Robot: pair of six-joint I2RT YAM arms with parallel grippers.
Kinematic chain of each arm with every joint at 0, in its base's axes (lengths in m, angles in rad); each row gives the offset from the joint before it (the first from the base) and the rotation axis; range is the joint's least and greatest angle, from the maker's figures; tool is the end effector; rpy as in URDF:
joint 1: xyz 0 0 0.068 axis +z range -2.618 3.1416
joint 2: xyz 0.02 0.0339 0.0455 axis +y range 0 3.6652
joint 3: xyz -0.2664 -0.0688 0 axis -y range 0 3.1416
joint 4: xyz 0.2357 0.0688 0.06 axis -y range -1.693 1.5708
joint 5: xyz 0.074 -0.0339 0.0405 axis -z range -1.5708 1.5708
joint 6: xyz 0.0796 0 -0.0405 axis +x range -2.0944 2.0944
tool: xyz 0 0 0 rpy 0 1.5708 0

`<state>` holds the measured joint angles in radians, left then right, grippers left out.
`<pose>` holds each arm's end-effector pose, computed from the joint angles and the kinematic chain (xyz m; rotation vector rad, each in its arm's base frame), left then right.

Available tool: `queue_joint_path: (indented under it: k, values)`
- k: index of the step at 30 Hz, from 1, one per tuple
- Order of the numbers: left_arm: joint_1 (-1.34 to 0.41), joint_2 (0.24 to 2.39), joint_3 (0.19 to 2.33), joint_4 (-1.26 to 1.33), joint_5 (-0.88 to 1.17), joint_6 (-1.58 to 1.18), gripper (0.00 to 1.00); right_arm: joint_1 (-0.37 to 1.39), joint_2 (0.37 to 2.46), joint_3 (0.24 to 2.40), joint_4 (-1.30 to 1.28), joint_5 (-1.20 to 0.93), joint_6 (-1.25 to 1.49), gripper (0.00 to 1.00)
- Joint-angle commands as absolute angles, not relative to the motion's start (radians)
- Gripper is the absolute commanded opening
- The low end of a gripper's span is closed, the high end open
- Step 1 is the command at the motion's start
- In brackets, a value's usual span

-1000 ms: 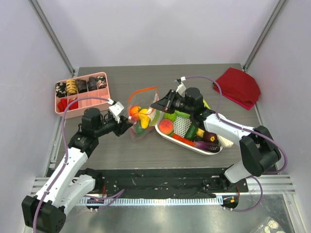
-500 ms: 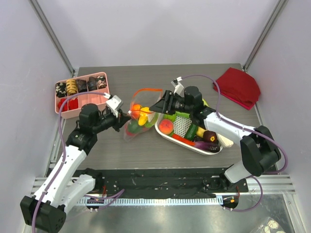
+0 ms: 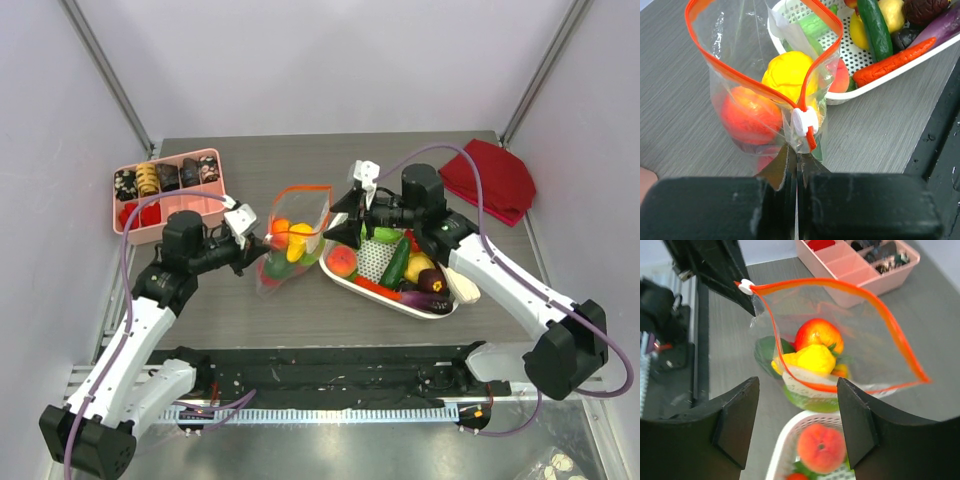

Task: Place the food in the zip-top bag and seal the zipper
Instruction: Zip the zipper food storage bag at the center of the board.

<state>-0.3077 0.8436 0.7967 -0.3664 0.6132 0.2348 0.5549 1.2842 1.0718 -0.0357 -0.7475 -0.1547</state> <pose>0.1849 -0.1068 0.3055 0.8972 1.7436 -0.6532 0.2401 0.2125 0.3455 -1.1243 1.4757 0.9565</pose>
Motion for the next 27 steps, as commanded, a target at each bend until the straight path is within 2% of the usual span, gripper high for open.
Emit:
queue_joint_path:
  k: [1, 8, 18, 27]
  values:
    - [-0.311, 0.842, 0.841, -0.348, 0.673, 0.284, 0.00, 0.598, 1.296, 1.137, -0.014, -0.862, -0.546, 0.68]
    - [-0.311, 0.842, 0.845, -0.357, 0.683, 0.308, 0.00, 0.728, 1.388, 1.210, -0.005, -0.908, -0.834, 0.63]
    - [-0.313, 0.841, 0.838, -0.368, 0.693, 0.322, 0.00, 0.822, 1.509, 1.319, 0.009, -0.914, -0.928, 0.62]
    - [-0.313, 0.833, 0.839, -0.376, 0.696, 0.328, 0.00, 0.842, 1.580, 1.385, -0.143, -0.864, -1.098, 0.54]
